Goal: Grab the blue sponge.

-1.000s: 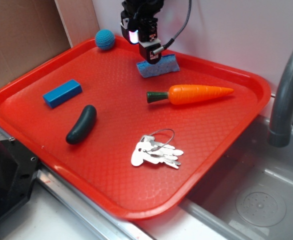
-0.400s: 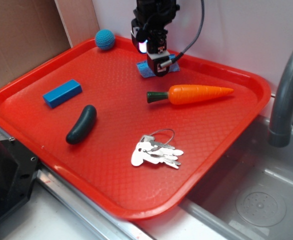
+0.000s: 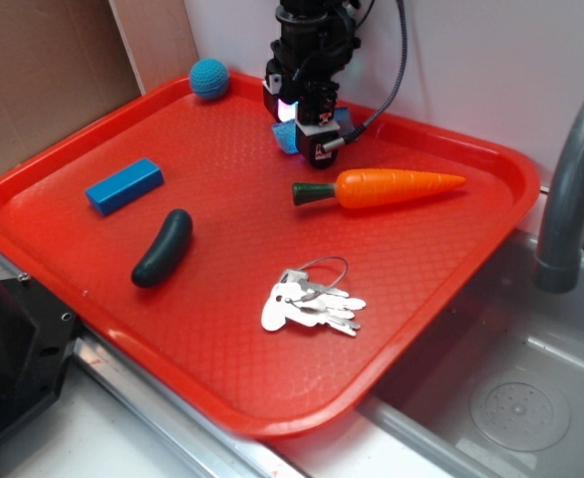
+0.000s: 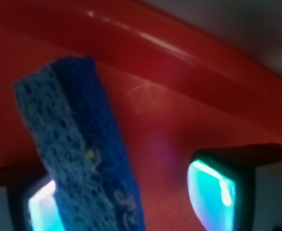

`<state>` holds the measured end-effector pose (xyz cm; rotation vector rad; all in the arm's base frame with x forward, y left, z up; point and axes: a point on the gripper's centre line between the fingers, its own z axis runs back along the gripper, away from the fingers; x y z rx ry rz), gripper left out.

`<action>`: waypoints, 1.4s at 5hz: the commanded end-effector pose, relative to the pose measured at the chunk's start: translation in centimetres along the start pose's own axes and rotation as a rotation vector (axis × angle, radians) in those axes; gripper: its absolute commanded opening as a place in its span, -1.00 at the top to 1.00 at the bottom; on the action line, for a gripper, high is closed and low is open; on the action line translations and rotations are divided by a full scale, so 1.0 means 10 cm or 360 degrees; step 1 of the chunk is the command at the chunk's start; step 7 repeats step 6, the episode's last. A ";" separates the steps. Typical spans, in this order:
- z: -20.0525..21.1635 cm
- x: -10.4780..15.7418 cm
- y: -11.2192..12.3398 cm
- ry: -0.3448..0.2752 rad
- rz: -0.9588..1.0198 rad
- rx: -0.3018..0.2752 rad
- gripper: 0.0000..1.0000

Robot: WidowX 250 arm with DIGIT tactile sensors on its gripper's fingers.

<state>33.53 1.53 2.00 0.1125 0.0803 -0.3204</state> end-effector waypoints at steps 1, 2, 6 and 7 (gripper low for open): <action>0.33 -0.04 -0.04 -0.0049 0.0074 -0.0012 1.00; 0.82 -0.49 -0.29 -0.0145 0.0288 -0.0142 1.00; 2.65 -1.61 -0.45 -0.0310 0.0739 0.0058 1.00; 2.65 -1.61 -0.45 -0.0310 0.0739 0.0058 1.00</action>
